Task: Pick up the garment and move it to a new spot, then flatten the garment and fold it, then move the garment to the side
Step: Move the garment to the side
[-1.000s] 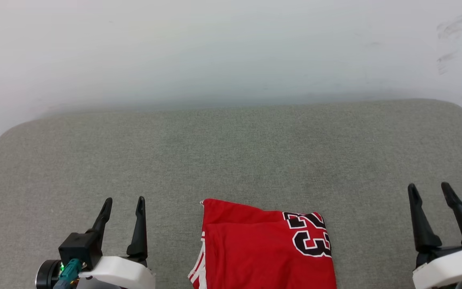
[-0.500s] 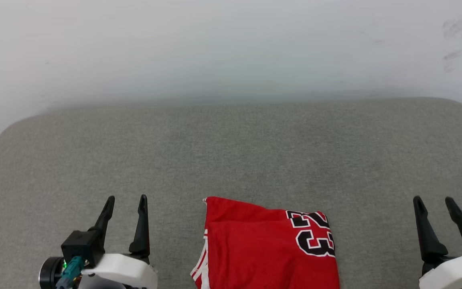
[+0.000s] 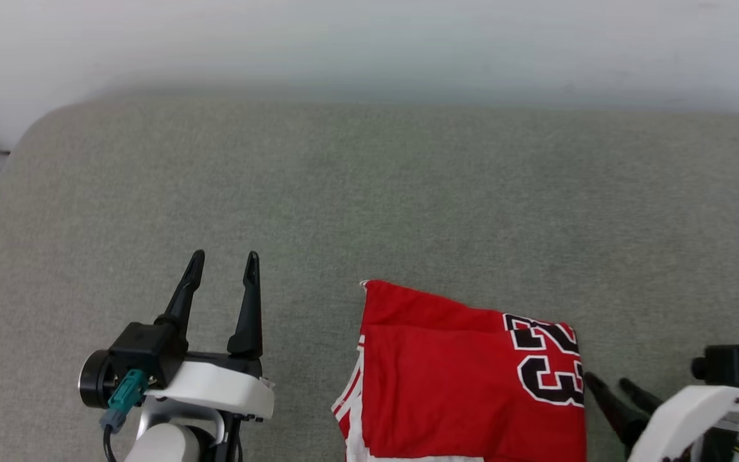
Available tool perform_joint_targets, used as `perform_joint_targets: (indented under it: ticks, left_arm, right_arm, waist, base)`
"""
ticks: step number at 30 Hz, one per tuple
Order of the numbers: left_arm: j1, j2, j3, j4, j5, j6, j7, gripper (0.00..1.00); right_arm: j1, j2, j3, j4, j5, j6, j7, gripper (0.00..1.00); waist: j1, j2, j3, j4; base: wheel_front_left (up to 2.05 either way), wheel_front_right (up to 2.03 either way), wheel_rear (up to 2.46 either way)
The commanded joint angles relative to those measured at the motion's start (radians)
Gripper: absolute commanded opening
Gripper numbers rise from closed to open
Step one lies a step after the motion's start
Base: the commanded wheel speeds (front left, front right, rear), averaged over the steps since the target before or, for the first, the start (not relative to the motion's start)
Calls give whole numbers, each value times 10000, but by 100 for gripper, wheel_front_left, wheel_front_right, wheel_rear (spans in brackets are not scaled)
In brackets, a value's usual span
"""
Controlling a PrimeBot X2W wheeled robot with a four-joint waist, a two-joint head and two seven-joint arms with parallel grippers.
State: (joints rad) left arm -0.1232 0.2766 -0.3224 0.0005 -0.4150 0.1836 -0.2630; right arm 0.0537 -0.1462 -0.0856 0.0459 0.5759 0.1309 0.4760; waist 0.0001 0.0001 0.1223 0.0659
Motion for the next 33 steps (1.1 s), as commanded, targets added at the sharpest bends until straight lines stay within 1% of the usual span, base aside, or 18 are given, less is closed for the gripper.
perform_joint_targets:
  ticks: [1, 5, 10, 11, 12, 13, 15, 18, 22, 26, 28, 33]
  left_arm:
    - [-203, -82, 44, -19, 98, -90, -22, 100]
    - [-382, -263, 176, 56, 250, -266, -22, 100]
    - [-423, -445, 362, 180, 411, -422, -22, 100]
    - [-424, -485, 405, 212, 442, -451, -22, 100]
    - [-405, -506, 448, 256, 462, -483, -22, 100]
    - [-375, -522, 483, 287, 498, -499, -22, 100]
    - [-276, -526, 570, 366, 535, -531, -22, 100]
    - [-163, -502, 626, 423, 641, -587, -24, 100]
    - [0, -409, 732, 365, 785, -595, -24, 100]
    - [187, -326, 784, 228, 851, -590, -23, 100]
    - [253, -256, 763, 168, 889, -589, -21, 100]
    - [202, -100, 630, -87, 1005, -627, 118, 100]
  right_arm:
    - [-279, 9, 221, 285, 302, -5, 335, 100]
    - [-612, -8, 758, 948, 744, -5, 1060, 100]
    - [-587, 234, 1183, 1970, 1278, -14, 2324, 100]
    - [-614, 273, 1239, 2050, 1405, -14, 2459, 97]
    - [-649, 357, 1247, 2094, 1563, -14, 2558, 30]
    - [-701, 356, 1290, 2036, 1556, -13, 2539, 0]
    - [-870, 318, 1312, 1812, 1610, -11, 2344, 0]
    - [-1090, -30, 1422, 1405, 1336, -13, 1875, 0]
    - [-1344, -410, 1561, 971, 451, -10, 1163, 0]
    - [-1387, -772, 1565, 738, -556, -10, 758, 0]
    - [-1384, -881, 1486, 635, -901, -6, 757, 0]
    - [-1502, -1133, 1276, 411, -1331, -6, 932, 0]
  waist:
    - [-1, -1, 496, 385]
    - [-1, -1, 869, 618]
    - [-1, -1, 1024, 760]
    - [-1, -1, 1024, 775]
    - [-1, -1, 998, 775]
    - [-1, -1, 960, 768]
    - [-1, -1, 838, 707]
    - [-1, -1, 587, 529]
    - [-1, -1, 251, 32]
    - [-1, -1, 46, -753]
    - [-1, -1, 24, -1218]
    - [-1, -1, 195, -2531]
  base:
    - [0, 0, 0]
    - [0, 0, 0]
    - [0, 0, 0]
    - [0, 0, 0]
    - [0, 0, 0]
    - [0, 0, 0]
    - [0, 0, 0]
    - [0, 0, 0]
    - [0, 0, 0]
    - [0, 0, 0]
    - [0, 0, 0]
    - [0, 0, 0]
